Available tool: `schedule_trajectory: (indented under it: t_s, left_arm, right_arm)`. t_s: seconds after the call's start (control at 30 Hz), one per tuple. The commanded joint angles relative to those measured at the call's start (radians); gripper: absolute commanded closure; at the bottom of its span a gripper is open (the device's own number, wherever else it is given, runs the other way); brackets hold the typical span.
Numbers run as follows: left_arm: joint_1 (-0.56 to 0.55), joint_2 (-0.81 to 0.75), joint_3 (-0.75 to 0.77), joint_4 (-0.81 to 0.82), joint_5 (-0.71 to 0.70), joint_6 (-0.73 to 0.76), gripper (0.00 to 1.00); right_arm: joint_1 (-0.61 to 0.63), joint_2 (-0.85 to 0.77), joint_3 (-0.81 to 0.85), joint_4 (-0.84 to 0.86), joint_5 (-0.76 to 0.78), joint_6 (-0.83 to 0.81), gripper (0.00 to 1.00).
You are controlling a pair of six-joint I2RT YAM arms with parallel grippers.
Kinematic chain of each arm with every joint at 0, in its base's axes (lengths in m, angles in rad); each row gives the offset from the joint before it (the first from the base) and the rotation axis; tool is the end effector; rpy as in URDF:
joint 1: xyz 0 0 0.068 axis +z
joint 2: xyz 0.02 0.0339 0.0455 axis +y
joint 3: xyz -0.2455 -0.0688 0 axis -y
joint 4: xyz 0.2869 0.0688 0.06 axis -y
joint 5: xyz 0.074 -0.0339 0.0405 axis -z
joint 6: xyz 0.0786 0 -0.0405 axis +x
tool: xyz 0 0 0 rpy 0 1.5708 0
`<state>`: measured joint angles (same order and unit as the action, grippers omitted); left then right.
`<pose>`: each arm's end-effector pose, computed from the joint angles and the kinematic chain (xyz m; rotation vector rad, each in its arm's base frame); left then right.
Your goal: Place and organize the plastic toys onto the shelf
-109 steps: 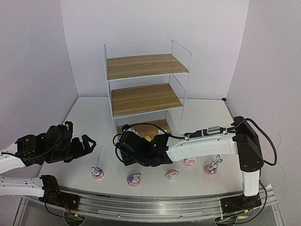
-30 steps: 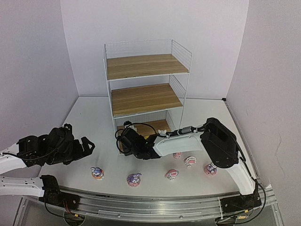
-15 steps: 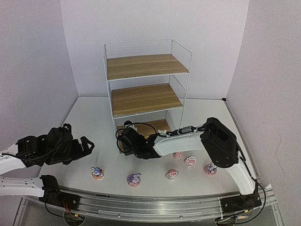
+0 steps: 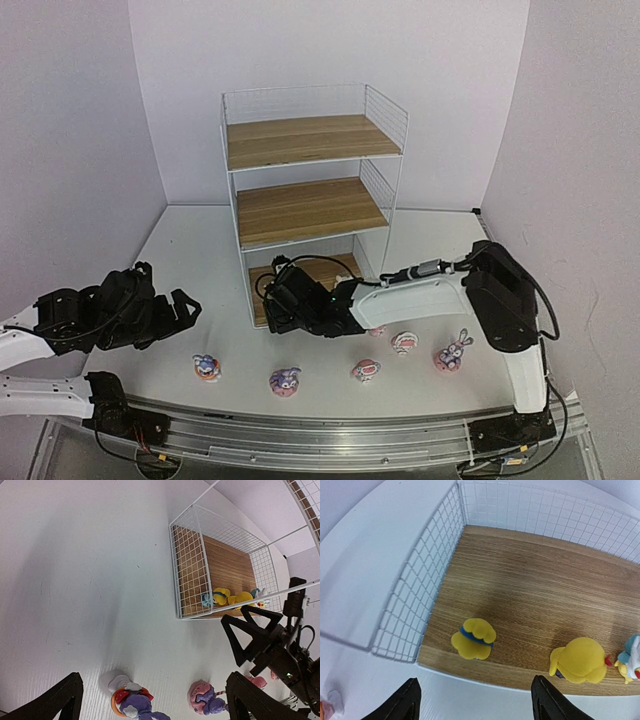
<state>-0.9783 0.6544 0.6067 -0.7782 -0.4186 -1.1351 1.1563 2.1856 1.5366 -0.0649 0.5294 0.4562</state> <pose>0.1457 -0.1593 0.2020 -0.3813 2.3447 -0.5581 0.2512 0.4725 0.0956 -0.4921 2.1319 0.3083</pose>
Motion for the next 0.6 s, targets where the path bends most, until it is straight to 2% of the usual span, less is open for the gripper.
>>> schedule_trajectory:
  t_s: [0.0, 0.17, 0.37, 0.57]
  left_arm:
    - [0.002, -0.019, 0.005, 0.024, 0.007, -0.009, 0.00]
    - [0.002, -0.047, 0.016, 0.014, 0.006, 0.000, 0.00]
    - [0.001, -0.049, 0.035, 0.007, 0.009, 0.014, 0.00]
    - [0.001, -0.016, 0.035, 0.041, 0.030, 0.030, 0.00]
  right_arm:
    - [0.026, -0.195, -0.078, 0.006, -0.085, 0.028, 0.24]
    - [0.026, -0.371, -0.199, -0.074, -0.167, 0.089, 0.08]
    - [0.027, -0.545, -0.320, -0.230, -0.225, 0.145, 0.05]
    - [0.026, -0.691, -0.398, -0.432, -0.209, 0.241, 0.05]
